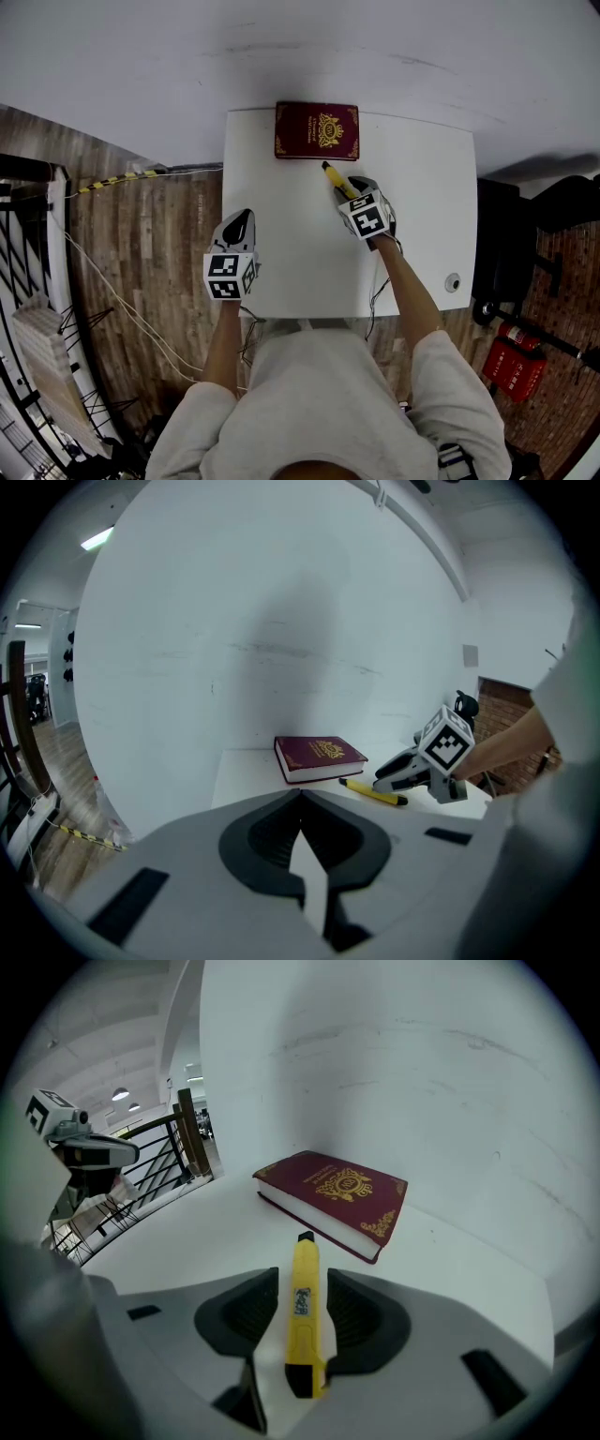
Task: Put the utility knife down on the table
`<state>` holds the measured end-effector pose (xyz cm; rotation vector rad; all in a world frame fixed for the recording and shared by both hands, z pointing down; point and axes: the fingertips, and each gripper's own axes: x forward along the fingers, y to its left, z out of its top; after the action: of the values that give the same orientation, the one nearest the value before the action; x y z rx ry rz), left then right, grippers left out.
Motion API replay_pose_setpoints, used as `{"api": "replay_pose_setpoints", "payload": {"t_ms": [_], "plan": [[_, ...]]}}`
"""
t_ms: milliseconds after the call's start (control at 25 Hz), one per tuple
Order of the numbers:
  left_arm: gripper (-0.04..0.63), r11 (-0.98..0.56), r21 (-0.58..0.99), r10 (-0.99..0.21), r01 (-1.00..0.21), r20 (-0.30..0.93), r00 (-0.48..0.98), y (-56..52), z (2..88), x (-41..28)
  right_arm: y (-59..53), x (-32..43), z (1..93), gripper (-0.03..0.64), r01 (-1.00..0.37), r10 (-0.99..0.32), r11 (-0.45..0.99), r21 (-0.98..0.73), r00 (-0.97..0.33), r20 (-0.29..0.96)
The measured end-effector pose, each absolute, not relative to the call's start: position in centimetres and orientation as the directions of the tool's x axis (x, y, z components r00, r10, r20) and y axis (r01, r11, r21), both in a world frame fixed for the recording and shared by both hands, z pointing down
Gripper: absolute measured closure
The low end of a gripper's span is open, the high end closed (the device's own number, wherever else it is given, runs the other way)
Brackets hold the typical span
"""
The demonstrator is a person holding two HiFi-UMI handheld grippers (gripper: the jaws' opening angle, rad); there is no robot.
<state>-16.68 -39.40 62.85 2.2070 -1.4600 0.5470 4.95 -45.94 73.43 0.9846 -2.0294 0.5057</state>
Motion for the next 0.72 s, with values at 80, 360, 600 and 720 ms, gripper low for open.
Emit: {"api": "replay_pose_setpoints", "payload": {"t_ms": [80, 360, 600, 720], "plan": [[0.589, -0.353, 0.139, -0.755, -0.925, 0.541, 0.370, -39.3, 62.7, -16.5, -45.6, 4.9, 72.5, 0.469, -0.795, -0.479, 0.607, -0.010, -0.376, 0.793], [0.589, -0.377, 0.133, -0.757, -0.917, 0.526, 0.387, -38.9, 61.9, -15.7, -43.9, 5.8, 69.9, 0.568, -0.827, -0.558, 0.561, 0.011, -0.368, 0.744], [0.589, -0.394, 0.130, -0.760, -0.910, 0.510, 0.403, -38.4, 61.0, -14.9, -41.9, 7.1, 67.7, 0.618, -0.874, -0.626, 0.485, -0.030, -0.371, 0.686], [0.589, -0.402, 0.127, -0.765, -0.907, 0.497, 0.409, -38.3, 60.3, -14.6, -41.0, 7.7, 66.5, 0.618, -0.889, -0.660, 0.457, -0.044, -0.372, 0.652]]}}
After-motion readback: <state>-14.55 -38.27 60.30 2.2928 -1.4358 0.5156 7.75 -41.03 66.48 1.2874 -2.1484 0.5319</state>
